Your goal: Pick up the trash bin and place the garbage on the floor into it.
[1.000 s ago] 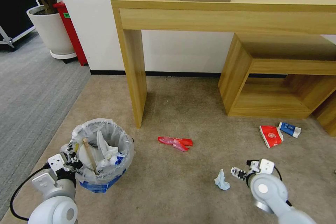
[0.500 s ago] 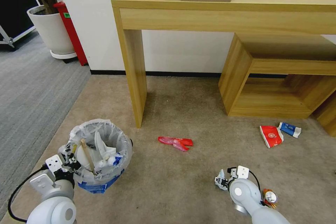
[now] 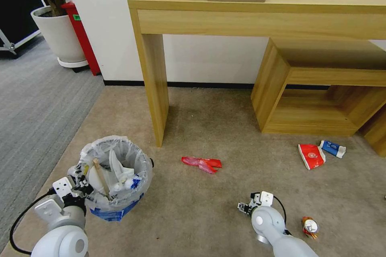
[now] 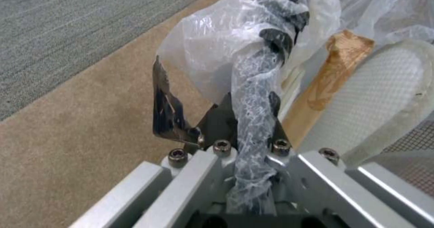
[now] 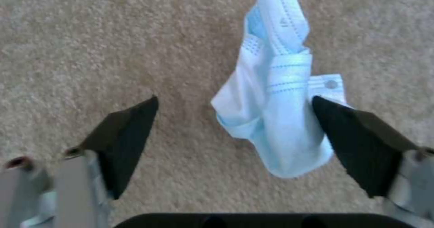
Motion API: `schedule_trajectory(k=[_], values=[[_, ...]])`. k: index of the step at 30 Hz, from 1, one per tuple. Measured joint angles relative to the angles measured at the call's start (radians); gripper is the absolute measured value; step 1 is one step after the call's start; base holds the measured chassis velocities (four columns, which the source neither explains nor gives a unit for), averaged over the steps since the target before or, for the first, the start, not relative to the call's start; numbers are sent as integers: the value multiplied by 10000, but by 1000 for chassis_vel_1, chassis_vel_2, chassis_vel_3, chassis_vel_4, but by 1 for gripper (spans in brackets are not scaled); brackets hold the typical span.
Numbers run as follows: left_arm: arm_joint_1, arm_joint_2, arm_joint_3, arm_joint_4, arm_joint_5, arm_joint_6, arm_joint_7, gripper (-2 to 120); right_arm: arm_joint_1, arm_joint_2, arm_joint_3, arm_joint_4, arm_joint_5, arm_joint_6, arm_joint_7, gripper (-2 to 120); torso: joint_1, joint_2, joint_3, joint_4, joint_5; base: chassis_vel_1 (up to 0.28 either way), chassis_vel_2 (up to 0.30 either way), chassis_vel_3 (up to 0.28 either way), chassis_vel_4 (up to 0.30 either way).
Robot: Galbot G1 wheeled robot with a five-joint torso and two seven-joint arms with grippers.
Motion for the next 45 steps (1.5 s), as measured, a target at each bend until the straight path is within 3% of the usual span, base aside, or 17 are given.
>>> schedule_trajectory(k=[2, 4, 10, 12, 14, 20, 26, 30, 37, 43, 45], values=[[5, 0, 0, 0, 2, -4, -1, 0, 21, 37, -24, -43, -37, 28, -21, 83, 0, 0, 1, 0, 0, 0, 0, 0, 0], [13, 0, -2, -1, 4, -12, -1, 0, 50, 142, -75, -132, -154, 108, -57, 71, 0, 0, 0, 0, 0, 0, 0, 0, 0], [40, 18, -34, -27, 0, -28, -1, 0, 42, 233, -98, -192, -312, 258, -110, 54, 0, 0, 0, 0, 0, 0, 0, 0, 0], [28, 23, -40, -23, -2, -33, -1, 0, -2, 236, -98, -201, -447, 368, -184, 43, 0, 0, 0, 0, 1, 0, 0, 0, 0], [25, 23, -40, -19, -2, -35, -1, 0, -9, 235, -95, -203, -475, 392, -196, 39, 0, 0, 0, 0, 0, 0, 0, 0, 0], [-18, 10, -30, 85, -1, -59, -1, 0, -207, 84, 37, -115, -677, 593, -403, 14, 0, 0, 1, 0, 2, 0, 0, 0, 0], [-38, 30, -33, 129, -1, -60, 0, 0, -402, -122, 146, 74, -790, 852, -697, 0, 0, 0, 0, -1, 0, 0, 0, 0, 0], [-59, 43, -35, 162, -3, -61, 1, 0, -634, -340, 273, 415, -876, 1140, -1028, 0, 0, 0, 0, 0, 6, 0, 0, 0, 0], [-48, 23, 2, 201, 24, -61, 1, 0, -1511, -1282, 1040, 2512, -1177, 2399, -2334, 0, 0, 0, 0, -1, 0, 0, 0, 0, 0], [76, 30, 69, 28, 73, -60, 1, 0, -1502, -2289, 1185, 4887, -1328, 4951, -4820, 0, 0, 0, 0, 0, 2, 0, 0, 0, 0], [97, 29, 85, -18, 76, -55, 1, 0, -1292, -2456, 1085, 5253, -1186, 5242, -5189, 0, 0, 0, 0, 0, 2, 0, 0, 0, 0]])
